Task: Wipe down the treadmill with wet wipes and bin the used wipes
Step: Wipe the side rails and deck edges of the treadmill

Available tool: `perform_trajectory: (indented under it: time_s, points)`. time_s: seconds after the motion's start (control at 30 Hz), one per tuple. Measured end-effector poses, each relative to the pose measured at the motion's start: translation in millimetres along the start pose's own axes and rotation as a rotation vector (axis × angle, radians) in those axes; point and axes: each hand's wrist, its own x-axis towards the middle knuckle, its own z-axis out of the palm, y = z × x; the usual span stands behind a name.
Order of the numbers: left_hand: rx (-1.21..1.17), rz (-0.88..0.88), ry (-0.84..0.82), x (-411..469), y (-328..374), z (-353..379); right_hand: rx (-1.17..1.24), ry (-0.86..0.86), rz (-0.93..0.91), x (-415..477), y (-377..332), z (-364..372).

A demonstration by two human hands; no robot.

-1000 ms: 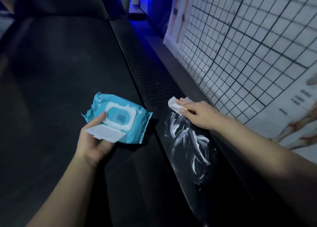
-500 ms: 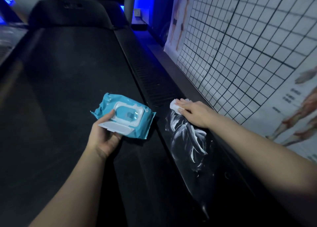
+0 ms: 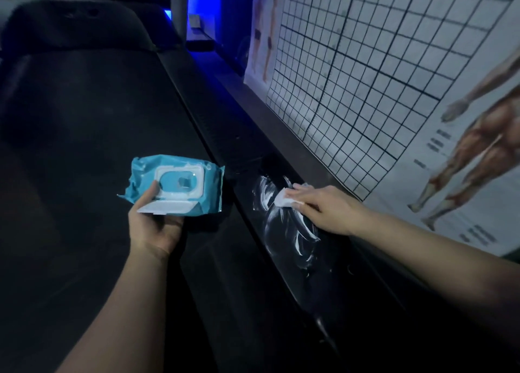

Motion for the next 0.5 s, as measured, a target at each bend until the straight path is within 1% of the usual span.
perform_trajectory:
  time_s: [0.03, 0.1, 0.17, 0.23, 0.37, 0.43, 0.5]
  points:
    - [0.001, -0.011, -0.009, 0, 1, -1, -0.027, 0.02, -0.007, 5, 1, -3]
    - [0.003, -0.017, -0.029, 2, 2, -3, -0.016, 0.167, 0.057, 20, 1, -16]
    - [-0.001, -0.005, -0.027, 5, 2, -4, 0.121, 0.334, 0.133, 40, -2, -34]
    - [0.01, -0.003, -0.021, 6, 0, -3, 0.249, 0.419, 0.186, 59, -5, -49]
    - [0.065, -0.009, -0.008, 5, -1, 1, 0.487, 0.575, 0.218, 80, -4, -54]
    - [0.086, -0.011, -0.01, 4, -2, 4, 0.53, 0.572, 0.26, 84, 3, -48]
    - [0.095, -0.006, -0.006, 3, -2, 5, 0.463, 0.438, 0.268, 85, 13, -38]
